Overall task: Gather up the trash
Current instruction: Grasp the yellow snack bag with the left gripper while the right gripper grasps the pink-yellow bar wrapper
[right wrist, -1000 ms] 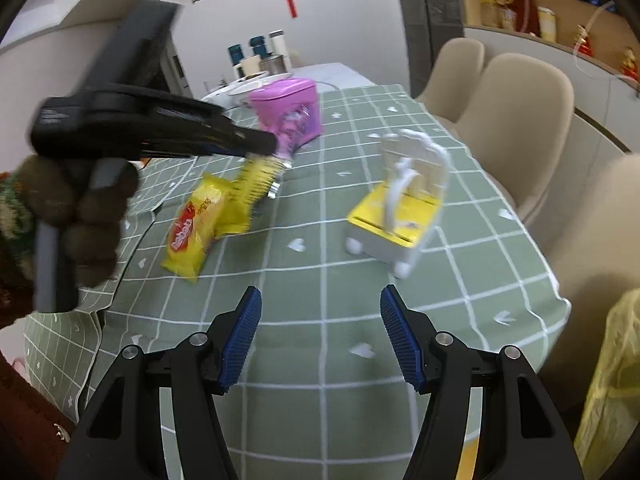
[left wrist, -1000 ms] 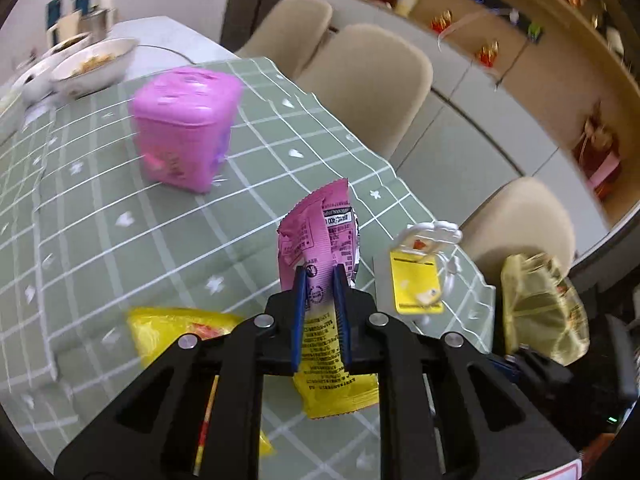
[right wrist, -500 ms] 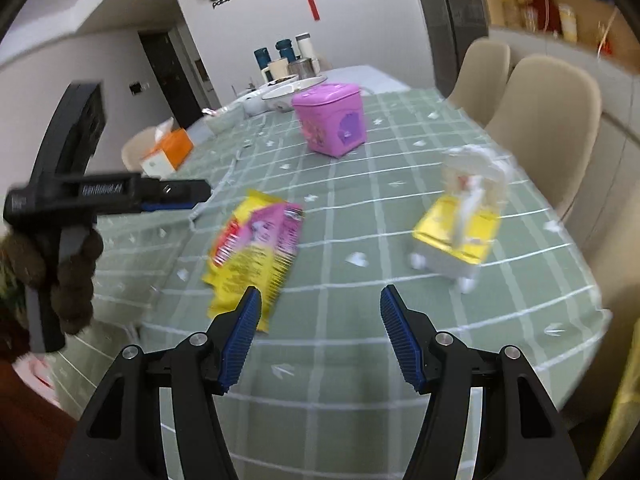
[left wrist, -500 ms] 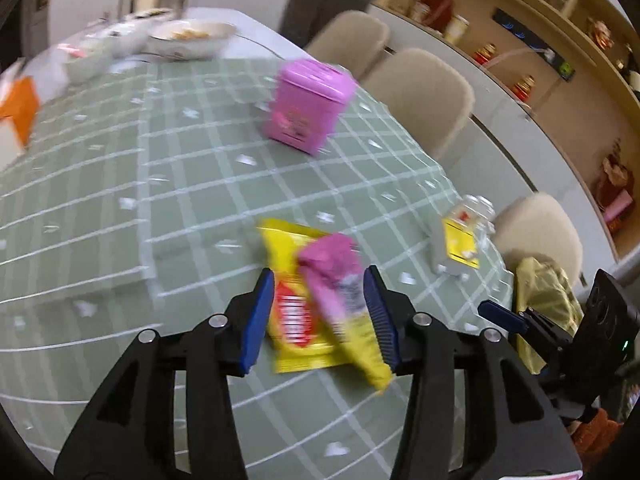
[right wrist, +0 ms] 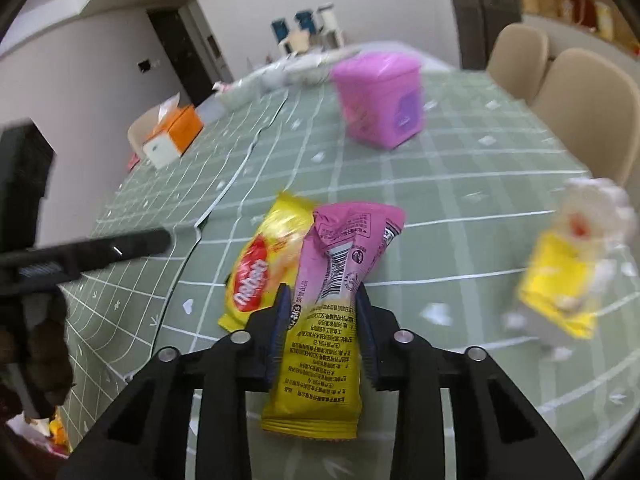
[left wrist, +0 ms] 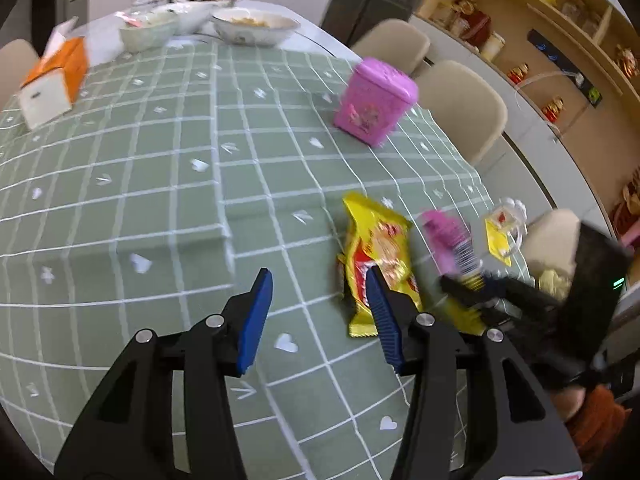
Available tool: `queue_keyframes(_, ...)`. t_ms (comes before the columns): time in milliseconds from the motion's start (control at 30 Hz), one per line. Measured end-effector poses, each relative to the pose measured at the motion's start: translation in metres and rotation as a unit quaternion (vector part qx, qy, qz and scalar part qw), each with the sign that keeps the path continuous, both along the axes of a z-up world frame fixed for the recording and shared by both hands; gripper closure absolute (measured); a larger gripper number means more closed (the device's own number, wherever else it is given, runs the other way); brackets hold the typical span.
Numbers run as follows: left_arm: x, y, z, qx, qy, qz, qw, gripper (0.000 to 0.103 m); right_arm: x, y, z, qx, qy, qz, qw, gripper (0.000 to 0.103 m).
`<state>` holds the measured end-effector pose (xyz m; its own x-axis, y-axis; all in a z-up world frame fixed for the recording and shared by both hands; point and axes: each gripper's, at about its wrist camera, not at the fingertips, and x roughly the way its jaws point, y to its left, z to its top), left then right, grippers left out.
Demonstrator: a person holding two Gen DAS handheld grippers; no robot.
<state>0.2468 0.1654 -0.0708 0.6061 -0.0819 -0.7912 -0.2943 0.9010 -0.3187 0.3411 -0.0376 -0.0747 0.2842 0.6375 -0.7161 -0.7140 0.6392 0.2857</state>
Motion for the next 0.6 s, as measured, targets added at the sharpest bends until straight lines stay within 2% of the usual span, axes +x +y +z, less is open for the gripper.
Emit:
queue_keyframes(67,0.009,-0.011,-0.005,0.007,-0.001,-0.024,0.9997,0.057,0.002,-0.027,0.013,0.01,-0.014,-0.023,1.0,0.076)
queue_keyframes(133,0.023,-0.024,-0.01,0.033,0.001,-0.042,0.9986,0.057,0.003,-0.048,0.021,0.014,-0.023,-0.042,0.999,0.076)
queue_keyframes(400,0.072,-0.041,-0.036,0.062,0.044,-0.04,0.9963,0.057,-0.006,-0.119,0.026,0.029,-0.024,-0.112,0.993,0.076)
queue_keyframes(600,0.071,-0.064,-0.041,0.061,0.051,-0.043,0.9959,0.052,-0.023,-0.154,0.033,0.027,-0.038,-0.137,0.989,0.076)
